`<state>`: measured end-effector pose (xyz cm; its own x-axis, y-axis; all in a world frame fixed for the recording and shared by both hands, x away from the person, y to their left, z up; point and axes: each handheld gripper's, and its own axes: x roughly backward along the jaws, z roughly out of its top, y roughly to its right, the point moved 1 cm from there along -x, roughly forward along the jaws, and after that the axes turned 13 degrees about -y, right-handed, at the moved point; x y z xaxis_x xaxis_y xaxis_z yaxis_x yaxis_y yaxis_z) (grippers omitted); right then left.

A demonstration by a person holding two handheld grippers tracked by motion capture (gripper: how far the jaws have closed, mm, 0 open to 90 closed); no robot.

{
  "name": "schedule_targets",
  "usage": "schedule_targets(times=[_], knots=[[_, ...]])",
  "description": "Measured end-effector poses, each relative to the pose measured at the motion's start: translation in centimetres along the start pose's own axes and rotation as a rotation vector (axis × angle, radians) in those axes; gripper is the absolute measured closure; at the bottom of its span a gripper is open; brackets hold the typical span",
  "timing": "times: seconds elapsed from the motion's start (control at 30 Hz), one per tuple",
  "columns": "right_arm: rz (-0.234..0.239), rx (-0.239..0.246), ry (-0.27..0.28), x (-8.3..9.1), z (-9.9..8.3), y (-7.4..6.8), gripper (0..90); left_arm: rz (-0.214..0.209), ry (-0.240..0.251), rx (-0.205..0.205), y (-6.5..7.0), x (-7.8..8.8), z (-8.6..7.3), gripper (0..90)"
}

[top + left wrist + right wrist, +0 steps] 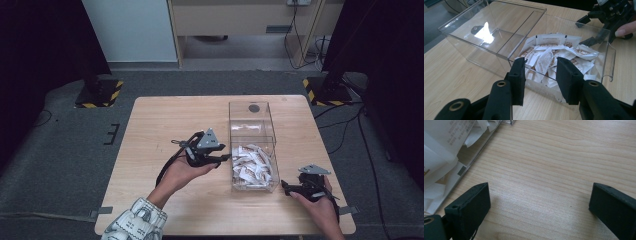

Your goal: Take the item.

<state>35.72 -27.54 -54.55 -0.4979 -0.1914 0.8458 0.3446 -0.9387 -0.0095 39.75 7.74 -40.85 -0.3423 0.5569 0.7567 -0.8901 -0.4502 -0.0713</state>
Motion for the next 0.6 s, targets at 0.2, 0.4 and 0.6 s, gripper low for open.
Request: schedule_targets(times=[0.2, 0.4, 0.6], knots=[[0.000, 0.000, 0.000, 0.0, 0.0, 0.0, 3.8, -0.013, 0.019, 0.003, 0.4, -0.9, 0.7, 60.7], [0.000, 0.001, 0.000, 0.0, 0.0, 0.0, 3.8, -0.022, 0.020, 0.002, 0.5, -1.5, 1.1, 60.7], [0.000, 0.000, 0.000, 0.0, 0.0, 0.0, 3.8, -0.029, 0.014, -0.004, 0.7, -2.1, 1.4, 60.6]])
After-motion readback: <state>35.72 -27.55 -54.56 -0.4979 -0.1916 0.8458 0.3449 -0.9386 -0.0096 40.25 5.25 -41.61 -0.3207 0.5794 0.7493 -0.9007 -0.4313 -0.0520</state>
